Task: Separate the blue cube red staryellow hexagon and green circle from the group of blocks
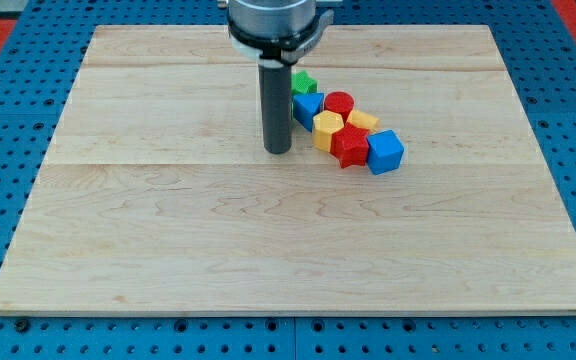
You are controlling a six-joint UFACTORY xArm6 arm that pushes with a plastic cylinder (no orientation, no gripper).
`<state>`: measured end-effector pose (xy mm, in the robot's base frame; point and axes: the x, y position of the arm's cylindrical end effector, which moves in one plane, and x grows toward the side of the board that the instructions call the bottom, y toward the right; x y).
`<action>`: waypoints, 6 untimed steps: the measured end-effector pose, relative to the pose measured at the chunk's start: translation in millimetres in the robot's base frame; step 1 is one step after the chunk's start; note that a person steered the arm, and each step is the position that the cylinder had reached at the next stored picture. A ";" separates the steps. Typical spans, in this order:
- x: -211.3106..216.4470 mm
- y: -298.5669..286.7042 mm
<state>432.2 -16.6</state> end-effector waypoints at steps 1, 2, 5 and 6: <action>61.2 30.9; 93.4 123.2; 8.5 161.6; 6.1 98.5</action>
